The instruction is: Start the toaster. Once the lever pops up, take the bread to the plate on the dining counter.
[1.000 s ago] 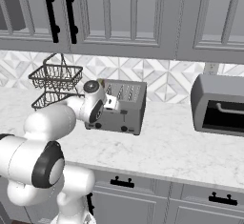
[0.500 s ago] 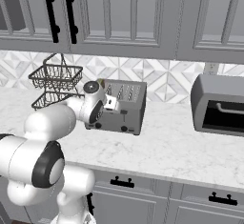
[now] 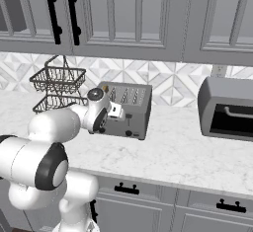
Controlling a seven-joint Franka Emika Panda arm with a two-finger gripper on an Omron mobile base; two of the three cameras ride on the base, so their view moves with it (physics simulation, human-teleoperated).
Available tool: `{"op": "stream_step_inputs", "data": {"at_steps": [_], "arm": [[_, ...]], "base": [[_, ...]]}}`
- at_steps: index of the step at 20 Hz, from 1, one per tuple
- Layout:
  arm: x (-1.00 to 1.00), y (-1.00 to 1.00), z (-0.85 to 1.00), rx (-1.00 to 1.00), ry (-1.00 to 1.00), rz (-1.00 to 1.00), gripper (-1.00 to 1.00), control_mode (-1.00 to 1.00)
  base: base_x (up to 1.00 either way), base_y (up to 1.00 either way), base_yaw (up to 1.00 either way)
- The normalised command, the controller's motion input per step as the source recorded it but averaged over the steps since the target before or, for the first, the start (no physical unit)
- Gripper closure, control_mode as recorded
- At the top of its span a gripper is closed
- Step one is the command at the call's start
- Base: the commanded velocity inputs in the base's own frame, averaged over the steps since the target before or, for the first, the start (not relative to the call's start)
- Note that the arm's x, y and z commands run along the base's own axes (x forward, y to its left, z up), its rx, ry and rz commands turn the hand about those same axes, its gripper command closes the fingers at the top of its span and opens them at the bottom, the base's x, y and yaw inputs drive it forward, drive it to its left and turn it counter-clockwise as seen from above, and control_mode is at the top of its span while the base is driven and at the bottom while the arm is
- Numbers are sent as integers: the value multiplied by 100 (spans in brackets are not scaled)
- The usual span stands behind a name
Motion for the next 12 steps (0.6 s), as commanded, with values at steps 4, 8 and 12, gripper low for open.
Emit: {"op": "stream_step_inputs", "data": {"at_steps": [4, 8, 12], "arm": [[0, 0, -23, 0, 0, 0, -100, -100], [0, 0, -22, 0, 0, 0, -100, -100], [0, 0, -24, 0, 0, 0, -100, -100]], "base": [[0, 0, 0], [0, 0, 0], [0, 0, 0]]}}
